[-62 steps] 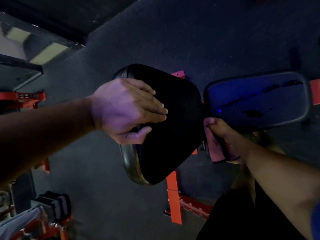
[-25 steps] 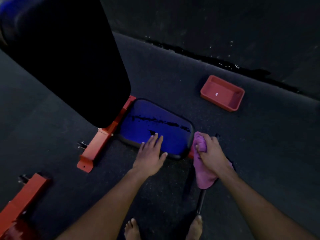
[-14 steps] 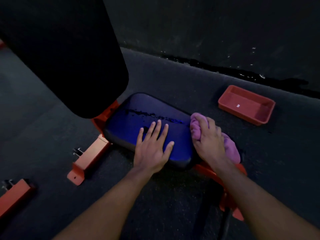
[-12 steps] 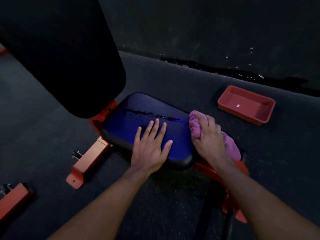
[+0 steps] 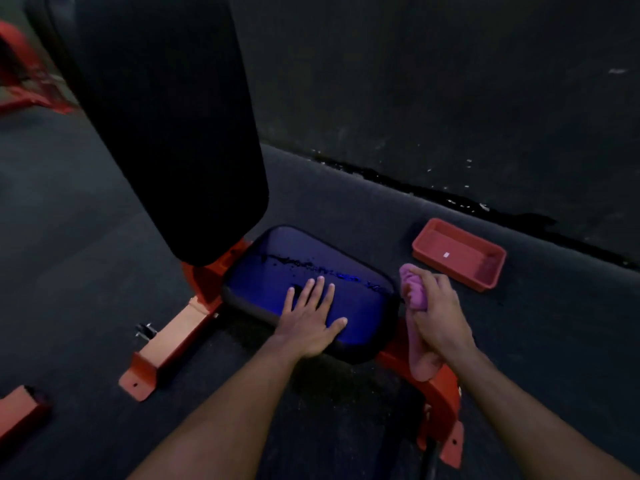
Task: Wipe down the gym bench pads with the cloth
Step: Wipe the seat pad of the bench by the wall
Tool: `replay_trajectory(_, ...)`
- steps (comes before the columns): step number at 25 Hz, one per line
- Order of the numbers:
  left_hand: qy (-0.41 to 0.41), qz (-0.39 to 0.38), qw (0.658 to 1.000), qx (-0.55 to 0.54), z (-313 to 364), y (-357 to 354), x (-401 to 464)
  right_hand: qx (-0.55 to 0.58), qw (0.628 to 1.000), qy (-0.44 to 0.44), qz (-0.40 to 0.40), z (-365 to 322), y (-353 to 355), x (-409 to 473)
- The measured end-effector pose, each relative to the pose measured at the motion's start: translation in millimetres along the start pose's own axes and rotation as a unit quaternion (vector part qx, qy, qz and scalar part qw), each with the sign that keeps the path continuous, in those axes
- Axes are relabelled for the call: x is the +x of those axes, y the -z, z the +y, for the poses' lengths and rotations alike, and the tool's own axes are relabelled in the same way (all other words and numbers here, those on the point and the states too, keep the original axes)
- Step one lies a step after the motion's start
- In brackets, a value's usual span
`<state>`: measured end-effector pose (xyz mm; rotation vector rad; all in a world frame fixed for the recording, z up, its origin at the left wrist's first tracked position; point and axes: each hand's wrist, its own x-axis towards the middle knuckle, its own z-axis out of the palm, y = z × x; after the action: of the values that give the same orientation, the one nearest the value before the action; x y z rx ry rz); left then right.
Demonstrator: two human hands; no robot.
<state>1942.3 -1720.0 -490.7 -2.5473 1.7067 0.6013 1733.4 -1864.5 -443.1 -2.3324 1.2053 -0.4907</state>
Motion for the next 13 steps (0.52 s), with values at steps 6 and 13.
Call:
replay_trajectory(6, -0.012, 0.047, 0.999, -0.004, -7, -7, 7, 0.08, 0.979, -0.184, 0.045, -21, -31, -47)
replay_trajectory(13, -0.11, 0.194, 0.973, 0.066, -24, -5, 49, -0.059, 0.973, -0.193, 0.11, -29, -104, 0)
